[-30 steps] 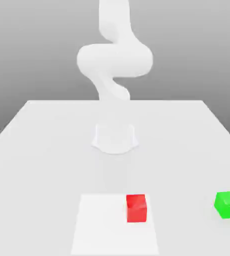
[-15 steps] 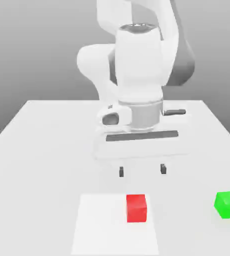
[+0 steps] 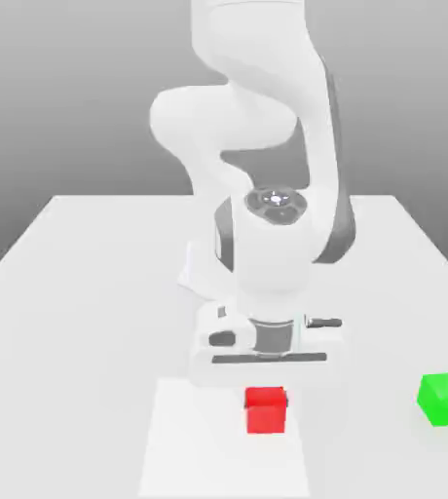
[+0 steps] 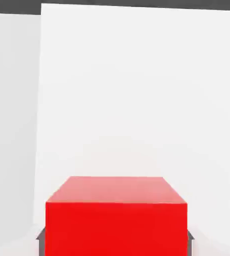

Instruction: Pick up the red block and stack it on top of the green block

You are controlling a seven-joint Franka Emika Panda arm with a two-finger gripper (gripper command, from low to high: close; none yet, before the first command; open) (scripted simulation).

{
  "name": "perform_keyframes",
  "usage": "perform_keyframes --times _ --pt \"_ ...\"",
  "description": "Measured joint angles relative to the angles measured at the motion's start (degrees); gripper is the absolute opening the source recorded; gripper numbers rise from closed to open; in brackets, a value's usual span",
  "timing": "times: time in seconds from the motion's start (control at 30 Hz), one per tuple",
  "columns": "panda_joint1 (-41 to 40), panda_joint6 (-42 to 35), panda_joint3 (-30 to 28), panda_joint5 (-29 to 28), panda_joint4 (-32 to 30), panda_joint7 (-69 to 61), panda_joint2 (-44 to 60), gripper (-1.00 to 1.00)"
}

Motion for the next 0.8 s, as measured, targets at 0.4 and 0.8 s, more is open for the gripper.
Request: perform_keyframes --times 0.4,0.8 --pt "12.9 -17.2 7.7 -0.9 6.9 -6.7 -10.3 -1.00" --pt "22.0 -13.1 10.2 -6.6 14.4 -8.4 1.8 1.00"
